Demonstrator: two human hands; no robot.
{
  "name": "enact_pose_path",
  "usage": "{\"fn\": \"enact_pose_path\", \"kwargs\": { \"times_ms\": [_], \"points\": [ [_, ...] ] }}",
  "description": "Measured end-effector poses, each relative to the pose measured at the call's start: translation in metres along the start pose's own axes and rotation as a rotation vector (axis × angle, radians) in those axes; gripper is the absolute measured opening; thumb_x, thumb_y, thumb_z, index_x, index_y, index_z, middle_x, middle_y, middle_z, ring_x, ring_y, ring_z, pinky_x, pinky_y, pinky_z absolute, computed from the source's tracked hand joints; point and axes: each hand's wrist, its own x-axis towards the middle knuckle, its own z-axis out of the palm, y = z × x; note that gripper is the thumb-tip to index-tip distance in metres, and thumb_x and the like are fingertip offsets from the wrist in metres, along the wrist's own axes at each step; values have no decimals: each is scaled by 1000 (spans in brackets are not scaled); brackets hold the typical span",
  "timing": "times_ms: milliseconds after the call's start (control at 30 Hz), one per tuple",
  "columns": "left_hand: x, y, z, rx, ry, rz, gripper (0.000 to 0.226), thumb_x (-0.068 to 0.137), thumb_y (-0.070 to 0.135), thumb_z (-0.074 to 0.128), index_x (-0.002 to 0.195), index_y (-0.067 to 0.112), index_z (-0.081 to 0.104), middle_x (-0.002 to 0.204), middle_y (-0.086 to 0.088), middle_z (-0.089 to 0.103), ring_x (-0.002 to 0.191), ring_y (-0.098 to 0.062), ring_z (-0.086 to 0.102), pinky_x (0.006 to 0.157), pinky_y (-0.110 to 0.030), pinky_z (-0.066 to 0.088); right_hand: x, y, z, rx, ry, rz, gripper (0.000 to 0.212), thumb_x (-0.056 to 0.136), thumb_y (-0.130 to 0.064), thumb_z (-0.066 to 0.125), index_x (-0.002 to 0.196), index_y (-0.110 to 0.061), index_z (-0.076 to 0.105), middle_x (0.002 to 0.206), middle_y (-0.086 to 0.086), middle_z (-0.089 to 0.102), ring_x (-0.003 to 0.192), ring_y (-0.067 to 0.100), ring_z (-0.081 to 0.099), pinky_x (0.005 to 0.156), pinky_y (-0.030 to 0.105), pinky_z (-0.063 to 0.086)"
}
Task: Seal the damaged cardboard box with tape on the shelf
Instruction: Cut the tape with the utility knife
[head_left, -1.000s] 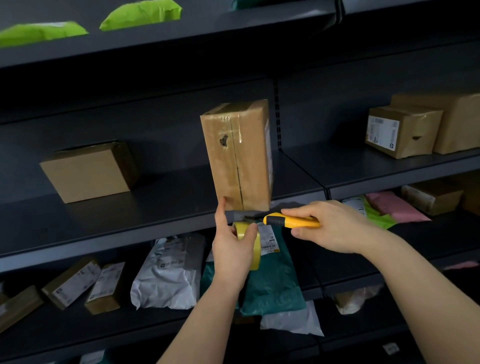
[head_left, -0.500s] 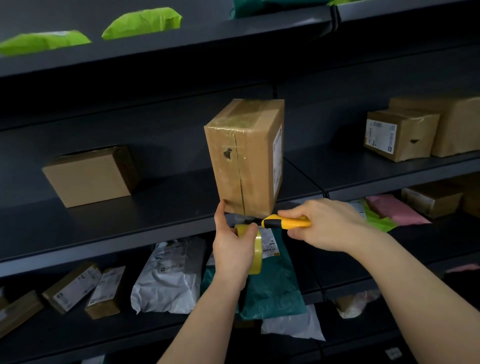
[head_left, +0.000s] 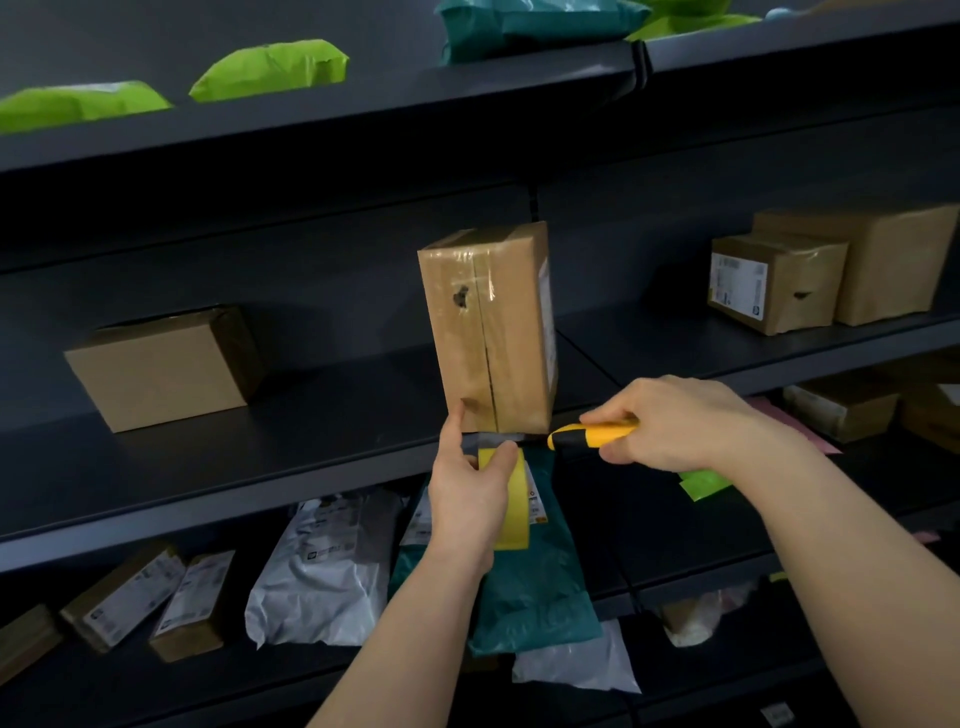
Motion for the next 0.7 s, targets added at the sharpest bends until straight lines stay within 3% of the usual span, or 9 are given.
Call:
{"fn": "enact_pose_path", "kwargs": {
  "times_ms": [100,233,300,367,467,533,600,700],
  "points": [
    [0,3,2,-6,-9,-2,72,91,21,67,151,38,31,56,5,37,53,-12,38,55,-23,43,-7,16,-8,58,-54,20,35,84,-48,65,116,-60,58,94,-20,59,84,5,54,71,29,43],
    [0,5,3,19,-16,-8,72,91,23,67,151,38,30,53,7,34,51,-11,37,52,-24,41,-27,45,-24,452,-98,29,31,81,-28,75,103,-49,71,97,-9,71,89,19,65,87,40,51],
    [-2,4,3,24,-17,-7,73,92,23,67,151,39,29,52,8,33,48,-9,36,52,-24,40,-34,57,-28,533,-35,91,32,81,-21,76,100,-45,71,82,-12,71,74,12,64,72,29,52],
    [-2,2,2,25,-15,-8,73,92,22,66,152,39,28,54,7,34,47,-9,35,51,-25,39,-32,64,-24,511,48,190,37,82,-21,74,108,-46,65,81,-14,68,64,4,59,60,20,45],
    [-2,3,4,39,-10,2,74,92,21,66,152,38,27,58,4,38,45,-8,36,48,-23,38,-14,65,-9,344,148,296,59,87,-21,61,141,-38,45,119,-1,58,88,15,57,71,27,42],
    [-3,5,7,48,-15,7,75,92,22,66,153,38,25,58,4,37,43,-6,36,46,-20,37,7,59,2,323,196,286,65,91,-19,56,151,-27,31,137,8,52,109,25,56,80,29,44],
    [-4,7,11,51,-19,7,76,92,23,66,153,38,24,59,4,37,44,-8,37,47,-22,37,31,49,10,283,261,276,60,93,-21,56,149,-20,34,135,12,53,117,32,53,86,35,47],
    [-4,11,15,52,-27,-1,77,92,23,67,153,38,24,61,4,40,46,-9,39,50,-24,40,65,39,21,217,360,293,38,93,-25,59,129,-13,55,122,13,54,108,36,55,80,38,48]
  ]
}}
